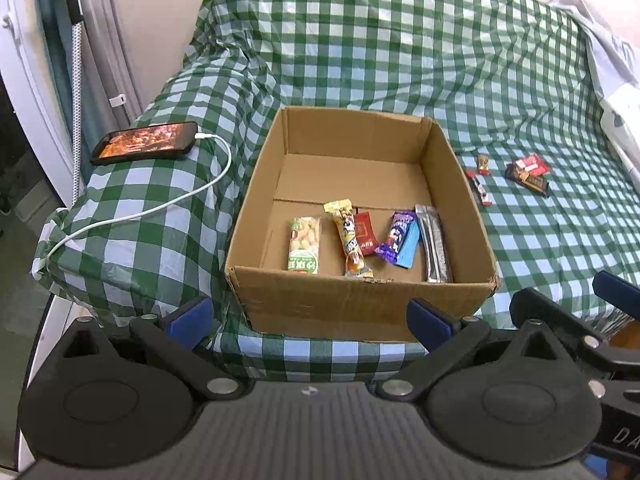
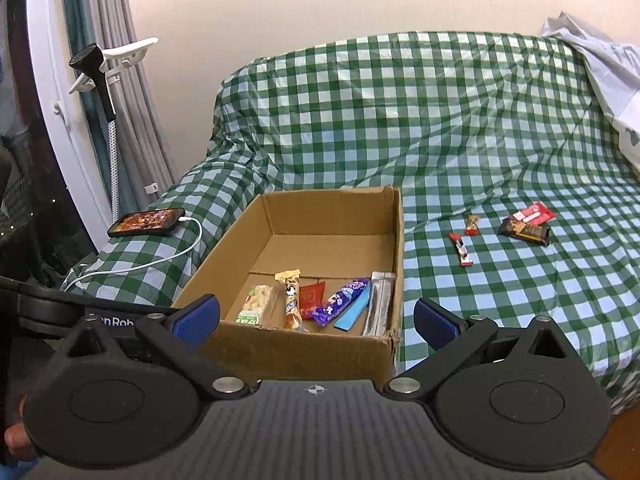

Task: Organize snacks
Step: 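Move both tools back from the box toward the remaining snacks, then grasp the dark biscuit packet with the right tool while the left grasps the red Nescafe stick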

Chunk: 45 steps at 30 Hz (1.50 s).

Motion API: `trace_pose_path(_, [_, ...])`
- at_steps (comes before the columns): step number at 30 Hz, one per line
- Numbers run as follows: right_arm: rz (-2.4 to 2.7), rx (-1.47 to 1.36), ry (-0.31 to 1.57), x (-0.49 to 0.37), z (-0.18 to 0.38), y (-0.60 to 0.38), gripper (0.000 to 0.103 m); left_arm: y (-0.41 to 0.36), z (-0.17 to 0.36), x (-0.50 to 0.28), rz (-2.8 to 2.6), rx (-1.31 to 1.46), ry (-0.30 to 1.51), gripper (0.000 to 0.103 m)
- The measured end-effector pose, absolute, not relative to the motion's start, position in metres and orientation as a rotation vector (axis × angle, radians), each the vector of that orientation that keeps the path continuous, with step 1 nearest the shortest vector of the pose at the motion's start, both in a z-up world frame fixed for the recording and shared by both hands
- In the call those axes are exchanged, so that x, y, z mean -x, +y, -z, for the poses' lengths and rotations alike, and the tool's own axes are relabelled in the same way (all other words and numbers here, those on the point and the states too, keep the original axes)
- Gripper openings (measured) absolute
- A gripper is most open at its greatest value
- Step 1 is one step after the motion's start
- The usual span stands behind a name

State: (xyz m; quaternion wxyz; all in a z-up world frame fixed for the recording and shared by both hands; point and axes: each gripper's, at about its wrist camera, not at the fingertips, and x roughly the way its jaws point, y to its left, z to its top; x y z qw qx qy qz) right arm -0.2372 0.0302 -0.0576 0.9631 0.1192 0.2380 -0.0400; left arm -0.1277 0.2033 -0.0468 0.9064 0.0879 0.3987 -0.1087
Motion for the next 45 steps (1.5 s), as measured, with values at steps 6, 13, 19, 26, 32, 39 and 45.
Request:
trace_pose_path(6, [0.084, -0.283, 0.512, 0.229, 0.068, 0.02, 0.102, 0.193, 0.057, 0.12, 0.218, -0.221, 0.847, 0.103])
trace_pose_path(13, [0.116, -0.343, 0.53, 0.22, 0.082, 0.003, 0.102, 0.172, 0.068, 0.105, 0.219, -0.271, 0.879, 0.103])
trace_pose_path(19, [0.208, -0.366, 0.503, 0.213, 0.088, -0.031, 0.102, 0.13, 0.064, 0.08, 0.258, -0.283, 0.879, 0.103])
trace_pose_path(26, [0.401, -0.411, 0.454, 0.208, 0.094, -0.113, 0.102, 0.042, 0.051, 0.04, 0.379, -0.256, 0.888, 0.103])
trace_pose_path(32, [0.51, -0.386, 0.443, 0.186, 0.109, -0.191, 0.102, -0.056, 0.07, -0.016, 0.47, -0.262, 0.977, 0.103])
trace_pose_path(39, [0.496, -0.271, 0.521, 0.109, 0.152, -0.291, 0.102, -0.154, 0.138, -0.099, 0.469, -0.331, 1.077, 0.103])
trace_pose_path(45, [0.435, -0.173, 0.627, 0.024, 0.199, -0.355, 0.102, -0.198, 0.19, -0.141, 0.368, -0.396, 1.003, 0.103])
